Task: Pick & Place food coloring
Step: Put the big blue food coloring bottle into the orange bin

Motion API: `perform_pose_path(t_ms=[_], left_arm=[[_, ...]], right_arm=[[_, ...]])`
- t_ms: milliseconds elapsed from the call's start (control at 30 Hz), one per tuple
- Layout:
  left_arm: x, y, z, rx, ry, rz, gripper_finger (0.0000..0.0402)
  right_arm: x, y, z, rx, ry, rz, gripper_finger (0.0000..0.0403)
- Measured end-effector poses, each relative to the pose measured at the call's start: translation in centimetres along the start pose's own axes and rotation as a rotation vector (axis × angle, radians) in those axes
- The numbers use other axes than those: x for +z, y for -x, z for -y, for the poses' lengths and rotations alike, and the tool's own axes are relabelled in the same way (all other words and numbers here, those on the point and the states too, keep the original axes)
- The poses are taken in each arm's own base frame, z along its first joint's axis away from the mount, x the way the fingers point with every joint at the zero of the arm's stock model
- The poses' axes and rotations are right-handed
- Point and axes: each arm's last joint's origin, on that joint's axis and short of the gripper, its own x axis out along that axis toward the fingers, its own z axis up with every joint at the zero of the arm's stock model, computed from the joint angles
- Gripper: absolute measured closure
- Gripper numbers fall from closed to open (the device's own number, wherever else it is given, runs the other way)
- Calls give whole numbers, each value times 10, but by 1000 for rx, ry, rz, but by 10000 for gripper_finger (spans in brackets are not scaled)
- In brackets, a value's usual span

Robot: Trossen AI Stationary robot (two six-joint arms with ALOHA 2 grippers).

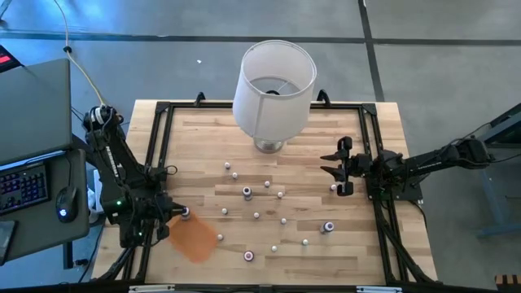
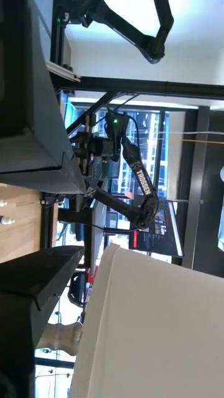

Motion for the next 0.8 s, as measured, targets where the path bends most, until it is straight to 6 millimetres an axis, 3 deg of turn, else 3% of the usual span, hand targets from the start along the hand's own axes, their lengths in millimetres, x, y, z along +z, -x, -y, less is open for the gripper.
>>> perform_pose_path(t_ms=[233,433,800], left_arm=[[-1,2,-22,169,-78,0,380],[3,4,-30,223,-131,113,380],[-3,-3,-31,199,41,196,380]], right_arm=[[0,0,0,0,18,0,265],[0,0,0,0,27,1,265],[2,0,0,-4,102,24,265]])
